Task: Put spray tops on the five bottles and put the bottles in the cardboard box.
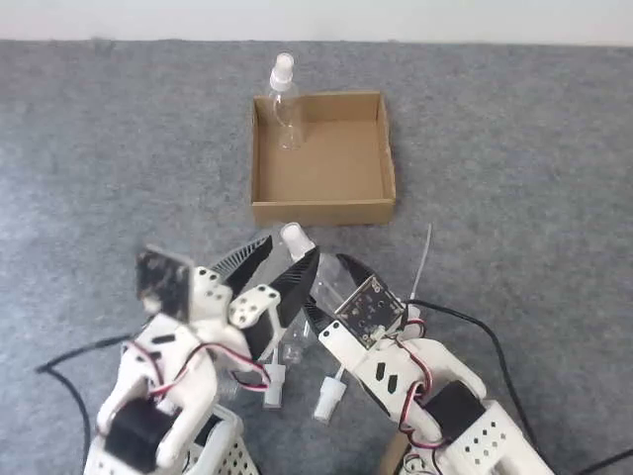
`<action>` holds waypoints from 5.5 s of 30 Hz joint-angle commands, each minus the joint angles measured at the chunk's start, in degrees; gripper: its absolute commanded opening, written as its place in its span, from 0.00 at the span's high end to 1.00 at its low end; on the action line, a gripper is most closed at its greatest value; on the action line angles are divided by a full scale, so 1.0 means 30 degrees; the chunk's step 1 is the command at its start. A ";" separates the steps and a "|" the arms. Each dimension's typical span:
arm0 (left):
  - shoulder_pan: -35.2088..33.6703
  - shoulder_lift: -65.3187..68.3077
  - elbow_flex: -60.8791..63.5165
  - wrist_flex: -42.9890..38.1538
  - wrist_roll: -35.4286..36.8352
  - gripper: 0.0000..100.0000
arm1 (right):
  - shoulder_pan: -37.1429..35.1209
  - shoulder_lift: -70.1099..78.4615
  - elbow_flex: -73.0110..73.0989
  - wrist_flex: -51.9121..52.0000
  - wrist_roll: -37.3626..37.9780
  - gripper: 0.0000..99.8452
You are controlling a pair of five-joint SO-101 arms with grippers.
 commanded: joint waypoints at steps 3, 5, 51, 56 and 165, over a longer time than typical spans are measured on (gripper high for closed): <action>-0.0879 -0.1817 0.0161 -0.0293 -0.0147 0.80 | 0.0220 -0.0396 -0.0264 -0.0513 -0.0176 0.87; -0.1993 -0.1817 0.0278 -0.0967 -0.0088 0.80 | 0.0220 -0.0396 -0.0264 -0.0513 -0.0176 0.87; -0.0557 -0.1817 0.5055 -0.4923 -0.3604 0.81 | 0.0073 -0.0396 -0.0264 -0.3619 -0.0293 0.87; -0.0615 -0.1846 0.4762 -0.4864 -0.3516 0.81 | 0.0190 -0.0396 -0.0234 -0.3502 -0.0234 0.87; -1.4476 -0.1846 0.8894 -0.6681 -0.3458 0.81 | 0.4850 1.2117 -1.4095 -0.3414 -0.0117 0.87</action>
